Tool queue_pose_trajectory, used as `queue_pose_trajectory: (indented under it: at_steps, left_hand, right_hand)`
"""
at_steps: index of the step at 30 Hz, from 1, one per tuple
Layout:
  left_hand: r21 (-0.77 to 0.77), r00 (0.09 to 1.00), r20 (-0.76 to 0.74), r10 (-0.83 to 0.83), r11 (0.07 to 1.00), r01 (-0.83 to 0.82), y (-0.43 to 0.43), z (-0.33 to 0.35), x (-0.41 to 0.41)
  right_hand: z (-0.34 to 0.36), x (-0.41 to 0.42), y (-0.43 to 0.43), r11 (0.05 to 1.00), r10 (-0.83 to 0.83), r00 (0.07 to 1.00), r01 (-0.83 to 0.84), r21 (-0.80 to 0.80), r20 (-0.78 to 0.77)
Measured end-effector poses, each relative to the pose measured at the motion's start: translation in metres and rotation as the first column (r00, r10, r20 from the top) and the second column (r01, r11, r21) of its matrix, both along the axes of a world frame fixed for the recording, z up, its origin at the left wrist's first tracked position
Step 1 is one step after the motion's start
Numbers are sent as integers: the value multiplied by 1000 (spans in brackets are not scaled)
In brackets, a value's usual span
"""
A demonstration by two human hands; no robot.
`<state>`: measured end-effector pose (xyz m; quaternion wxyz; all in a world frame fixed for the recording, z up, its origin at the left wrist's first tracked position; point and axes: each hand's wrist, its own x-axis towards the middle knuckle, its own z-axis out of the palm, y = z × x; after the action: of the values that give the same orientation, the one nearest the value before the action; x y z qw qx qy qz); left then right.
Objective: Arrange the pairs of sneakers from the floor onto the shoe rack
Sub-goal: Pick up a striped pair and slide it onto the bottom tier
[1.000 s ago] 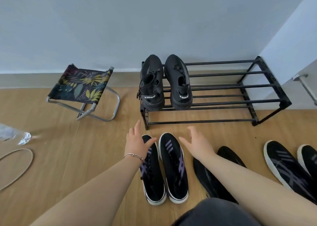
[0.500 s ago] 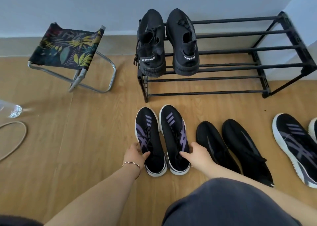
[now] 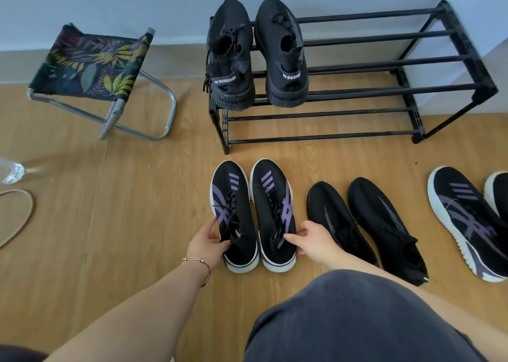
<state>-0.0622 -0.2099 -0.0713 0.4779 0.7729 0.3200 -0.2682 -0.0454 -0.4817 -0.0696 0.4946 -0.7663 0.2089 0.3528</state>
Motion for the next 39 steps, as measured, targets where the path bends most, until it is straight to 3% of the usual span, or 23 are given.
queue_pose_trajectory:
  at_steps: [7,15,22,27,34,39]
  left_hand:
    - [-58,996,86,-4,998,9,-8,14,18]
    - [-121,981,190,-22,992,45,-33,35,92]
    - [-65,959,279,-38,996,58,-46,41,176]
    - [-36,948,317,-2,999,14,-54,36,220]
    - [8,956,289,43,999,-47,-69,22,243]
    - [36,949,316,15,999,-27,-65,9,228]
  right_hand:
    - [12,3,-19,992,-127,989,126,11,75]
    - [34,70,-40,980,-200,960,200,22,197]
    - [42,147,-39,959,-283,935,271,86,214]
    - [32,194,-37,976,-219,939,211,57,265]
    - [8,218,-42,971,-241,940,236,49,244]
    - [2,206,-44,935,-342,911,305,183,229]
